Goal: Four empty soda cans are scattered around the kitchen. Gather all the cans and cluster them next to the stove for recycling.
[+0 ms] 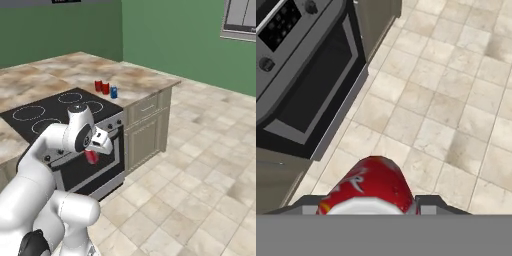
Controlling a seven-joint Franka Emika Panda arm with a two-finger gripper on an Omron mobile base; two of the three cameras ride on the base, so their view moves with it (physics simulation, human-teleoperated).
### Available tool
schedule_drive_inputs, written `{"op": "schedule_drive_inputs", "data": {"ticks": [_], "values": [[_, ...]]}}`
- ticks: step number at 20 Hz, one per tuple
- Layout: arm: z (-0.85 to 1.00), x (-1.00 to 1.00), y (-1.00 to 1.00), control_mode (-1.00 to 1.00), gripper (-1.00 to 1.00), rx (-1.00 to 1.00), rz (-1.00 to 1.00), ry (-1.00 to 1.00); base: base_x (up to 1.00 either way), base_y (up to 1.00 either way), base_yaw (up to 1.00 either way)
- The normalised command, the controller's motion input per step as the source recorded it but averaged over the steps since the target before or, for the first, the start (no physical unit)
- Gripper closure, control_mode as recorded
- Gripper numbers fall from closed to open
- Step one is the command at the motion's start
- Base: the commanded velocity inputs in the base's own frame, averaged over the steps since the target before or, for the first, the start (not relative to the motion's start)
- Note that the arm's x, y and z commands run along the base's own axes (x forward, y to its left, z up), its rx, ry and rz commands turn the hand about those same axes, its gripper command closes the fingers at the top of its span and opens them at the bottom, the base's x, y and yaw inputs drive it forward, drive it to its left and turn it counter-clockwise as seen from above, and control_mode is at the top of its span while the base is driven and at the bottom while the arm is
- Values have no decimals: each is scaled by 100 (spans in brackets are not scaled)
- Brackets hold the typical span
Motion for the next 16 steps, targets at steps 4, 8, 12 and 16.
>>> {"op": "schedule_drive_inputs", "data": {"ticks": [4, 8, 12, 16], "values": [[0, 0, 0, 100, 100, 0, 0, 0, 40, -33, 29], [0, 0, 0, 100, 100, 0, 0, 0, 39, -34, 29], [0, 0, 0, 100, 100, 0, 0, 0, 40, -42, 26], [0, 0, 0, 100, 100, 0, 0, 0, 38, -34, 29]]}}
